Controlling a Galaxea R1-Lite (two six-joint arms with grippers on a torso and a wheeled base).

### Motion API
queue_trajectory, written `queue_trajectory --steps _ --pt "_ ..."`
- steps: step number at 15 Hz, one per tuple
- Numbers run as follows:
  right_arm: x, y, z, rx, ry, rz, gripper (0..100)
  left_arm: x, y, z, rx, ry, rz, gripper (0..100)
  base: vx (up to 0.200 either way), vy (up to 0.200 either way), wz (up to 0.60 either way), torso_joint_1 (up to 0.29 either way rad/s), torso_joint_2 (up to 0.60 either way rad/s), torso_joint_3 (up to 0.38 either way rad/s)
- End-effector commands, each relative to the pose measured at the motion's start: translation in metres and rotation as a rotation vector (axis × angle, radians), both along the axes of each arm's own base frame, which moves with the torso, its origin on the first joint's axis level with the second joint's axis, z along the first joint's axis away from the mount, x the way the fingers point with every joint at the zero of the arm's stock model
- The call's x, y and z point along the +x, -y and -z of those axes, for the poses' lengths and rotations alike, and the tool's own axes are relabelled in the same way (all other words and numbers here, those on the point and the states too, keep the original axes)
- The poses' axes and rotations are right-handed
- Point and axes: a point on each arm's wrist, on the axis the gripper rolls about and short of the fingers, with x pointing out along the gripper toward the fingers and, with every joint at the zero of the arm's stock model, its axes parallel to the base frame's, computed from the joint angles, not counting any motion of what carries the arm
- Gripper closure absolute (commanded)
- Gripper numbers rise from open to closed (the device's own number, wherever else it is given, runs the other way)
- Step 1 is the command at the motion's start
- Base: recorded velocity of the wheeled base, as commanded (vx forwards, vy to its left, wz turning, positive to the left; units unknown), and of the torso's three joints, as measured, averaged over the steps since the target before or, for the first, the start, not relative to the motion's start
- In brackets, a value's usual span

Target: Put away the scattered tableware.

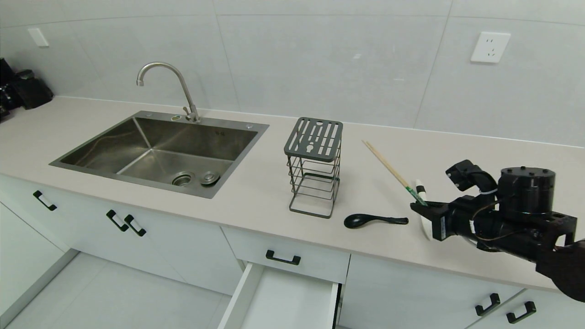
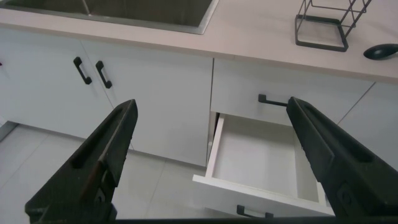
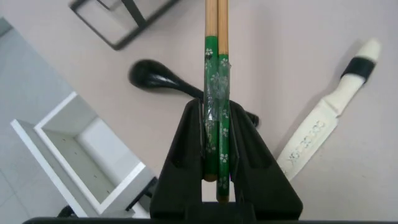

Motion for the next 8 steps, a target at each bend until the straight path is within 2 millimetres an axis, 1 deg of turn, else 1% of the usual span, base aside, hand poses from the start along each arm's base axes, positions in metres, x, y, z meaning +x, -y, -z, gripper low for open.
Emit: queue_trajectory --steps 1,3,5,8 --pt "-0.034 0.004 -0.03 0.028 0.099 -0.024 100 0.0 0.0 0.0 -0.001 -0.001 0.0 0 0.0 0.0 0.0 0.0 0.0 0.0" --pt "-0.055 0.006 -0.039 0.039 0.131 -0.043 100 0.0 0.0 0.0 -0.001 -0.001 0.0 0 0.0 0.0 0.0 0.0 0.0 0.0" --pt "-0.071 0.008 -0.041 0.044 0.146 -0.062 100 0.0 0.0 0.0 -0.001 -0.001 0.0 0 0.0 0.0 0.0 0.0 0.0 0.0" --pt "-0.083 0.01 -0.042 0.046 0.152 -0.079 100 0.0 0.0 0.0 -0.001 -0.001 0.0 0 0.0 0.0 0.0 0.0 0.0 0.0"
